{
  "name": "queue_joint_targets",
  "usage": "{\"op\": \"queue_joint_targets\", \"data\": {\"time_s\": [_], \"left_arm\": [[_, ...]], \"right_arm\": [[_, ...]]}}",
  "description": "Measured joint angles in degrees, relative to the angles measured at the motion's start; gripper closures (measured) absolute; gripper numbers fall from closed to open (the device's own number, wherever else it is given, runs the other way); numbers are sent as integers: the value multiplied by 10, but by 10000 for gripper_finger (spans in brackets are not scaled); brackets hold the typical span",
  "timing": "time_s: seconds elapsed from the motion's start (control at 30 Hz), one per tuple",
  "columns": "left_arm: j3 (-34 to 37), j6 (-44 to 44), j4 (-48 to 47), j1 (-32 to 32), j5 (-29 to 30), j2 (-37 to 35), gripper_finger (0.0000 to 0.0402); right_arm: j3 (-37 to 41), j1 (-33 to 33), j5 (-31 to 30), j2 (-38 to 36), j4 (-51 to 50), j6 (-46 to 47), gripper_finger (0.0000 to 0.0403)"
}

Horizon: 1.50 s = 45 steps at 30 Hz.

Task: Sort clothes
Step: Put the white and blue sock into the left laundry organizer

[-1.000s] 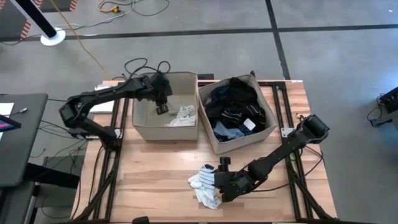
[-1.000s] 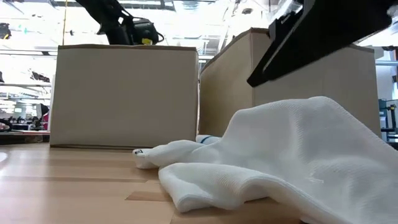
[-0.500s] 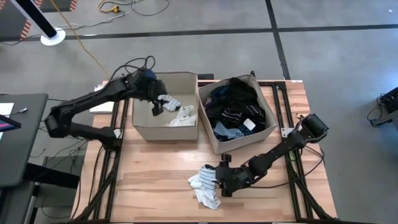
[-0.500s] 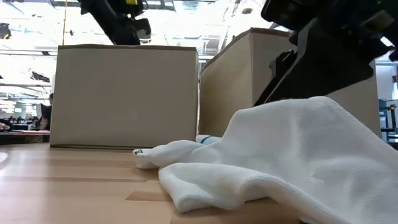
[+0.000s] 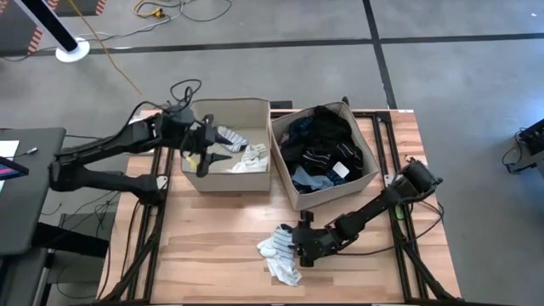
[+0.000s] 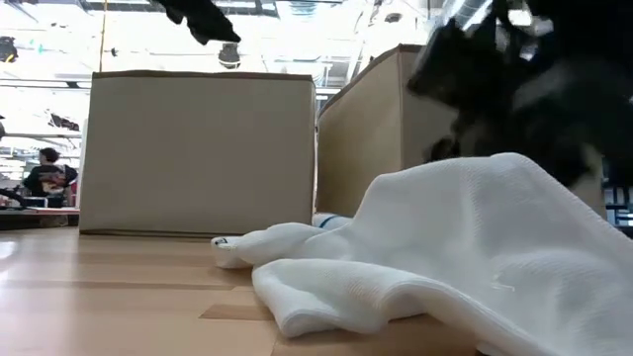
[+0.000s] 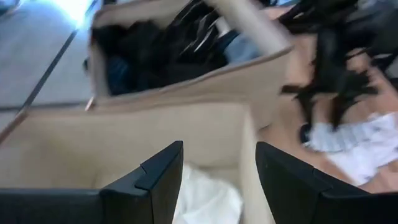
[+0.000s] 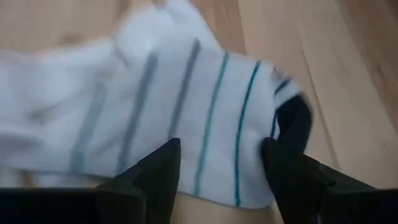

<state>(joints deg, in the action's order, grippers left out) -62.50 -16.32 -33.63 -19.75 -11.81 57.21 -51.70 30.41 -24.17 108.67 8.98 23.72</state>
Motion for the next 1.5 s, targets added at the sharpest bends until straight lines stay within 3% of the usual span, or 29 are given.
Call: {"op": "queue_joint_targets", "data": {"time_s": [0.13,0.33,0.4,0.67,1.07,1.27,1.5], "left_arm": [[0,12,17,49,0,-7,205],[0,19,25,112,1,1,205],[0,20,28,130,3,9,205],[0,12,64,200,6,62,205],[0,10,198,272,6,151,205],[0,17,294,293,31,204,205],[0,47,380,294,24,262,205]], "right_arm": [[-13,-2,-4,23,-1,0,207],[-28,-2,1,10,-61,-16,357],[-30,0,3,-5,-94,-16,388],[-30,18,-41,-89,-133,-30,399],[-30,73,-205,-217,-156,-87,402],[-30,94,-311,-248,-163,-131,402],[-30,102,-357,-260,-139,-203,402]]}}
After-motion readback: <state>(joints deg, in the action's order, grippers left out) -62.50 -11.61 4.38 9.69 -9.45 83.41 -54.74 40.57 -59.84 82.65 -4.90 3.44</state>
